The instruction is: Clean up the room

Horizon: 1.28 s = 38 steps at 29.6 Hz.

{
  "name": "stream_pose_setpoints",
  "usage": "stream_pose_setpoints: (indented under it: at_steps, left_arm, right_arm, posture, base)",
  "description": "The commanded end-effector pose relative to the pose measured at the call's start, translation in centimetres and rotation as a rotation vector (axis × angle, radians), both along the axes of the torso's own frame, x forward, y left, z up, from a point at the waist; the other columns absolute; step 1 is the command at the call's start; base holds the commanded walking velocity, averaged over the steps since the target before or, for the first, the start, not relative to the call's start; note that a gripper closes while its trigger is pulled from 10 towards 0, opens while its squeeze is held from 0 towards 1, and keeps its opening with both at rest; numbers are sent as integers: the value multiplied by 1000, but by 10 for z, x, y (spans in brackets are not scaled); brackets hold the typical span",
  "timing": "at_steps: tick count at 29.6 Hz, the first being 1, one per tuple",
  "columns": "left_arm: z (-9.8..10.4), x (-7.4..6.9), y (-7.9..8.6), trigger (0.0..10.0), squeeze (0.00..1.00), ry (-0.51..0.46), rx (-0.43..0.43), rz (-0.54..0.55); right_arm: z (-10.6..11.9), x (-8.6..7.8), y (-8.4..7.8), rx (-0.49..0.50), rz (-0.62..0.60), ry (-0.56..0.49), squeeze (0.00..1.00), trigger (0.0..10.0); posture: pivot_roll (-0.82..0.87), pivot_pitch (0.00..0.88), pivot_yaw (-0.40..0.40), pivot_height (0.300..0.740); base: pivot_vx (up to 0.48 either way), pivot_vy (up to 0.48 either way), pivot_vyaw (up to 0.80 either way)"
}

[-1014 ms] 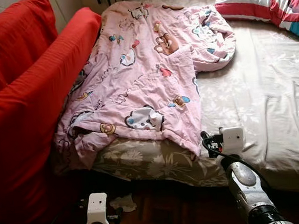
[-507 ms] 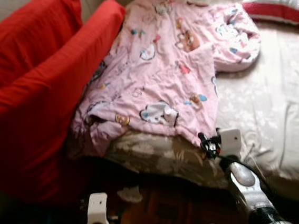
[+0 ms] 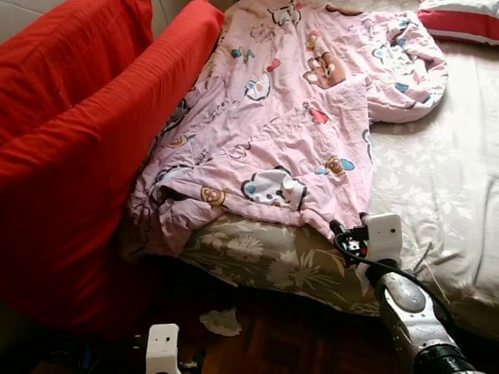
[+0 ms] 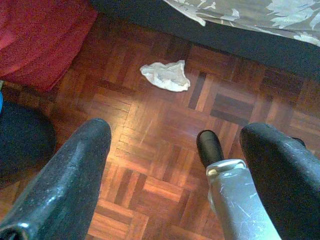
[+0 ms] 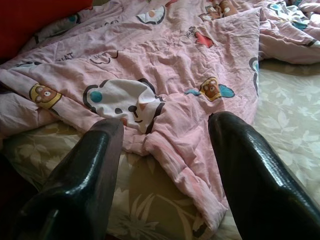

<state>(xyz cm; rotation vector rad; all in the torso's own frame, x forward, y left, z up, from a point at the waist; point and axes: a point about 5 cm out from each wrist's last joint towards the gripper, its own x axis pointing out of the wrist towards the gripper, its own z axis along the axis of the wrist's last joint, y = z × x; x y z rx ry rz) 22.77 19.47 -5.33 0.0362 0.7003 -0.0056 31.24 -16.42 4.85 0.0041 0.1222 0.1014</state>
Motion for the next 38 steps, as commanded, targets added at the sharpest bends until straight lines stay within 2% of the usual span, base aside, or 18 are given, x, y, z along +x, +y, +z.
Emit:
stream_pose_setpoints:
  at_steps: [1, 12, 13, 20, 25, 38]
  left_arm:
    - [-7, -10, 3, 10000, 0, 44, 7, 3]
    - [-7, -10, 3, 10000, 0, 46, 7, 3]
    - [-7, -10, 3, 10000, 0, 45, 5, 4]
    - [-6, -9, 4, 10000, 0, 41, 2, 4]
    - [-6, -9, 5, 10000, 0, 41, 4, 5]
    - [-5, -9, 4, 10000, 0, 38, 3, 2]
  right_arm:
    - [-4, -3, 1, 2, 1, 9, 0, 10000]
    - [-3, -3, 1, 2, 0, 8, 0, 10000]
    - [-4, -3, 1, 1, -5, 9, 0, 10000]
    - [-4, -2, -2, 23, -50, 24, 0, 10000]
    - [-4, -1, -2, 29, -48, 20, 0, 10000]
    - [-2, -1, 0, 20, -48, 0, 0, 10000]
  posture:
    - [-52, 175, 80, 729]
    - [-52, 174, 80, 729]
    - [-50, 196, 79, 729]
    - [-48, 197, 80, 729]
    - [-49, 198, 80, 729]
    - [-45, 196, 80, 729]
  base:
    - [0, 0, 0]
    - [0, 0, 0]
    - [292, 0, 0]
    - [296, 0, 0]
    - [304, 0, -473]
    - [308, 0, 0]
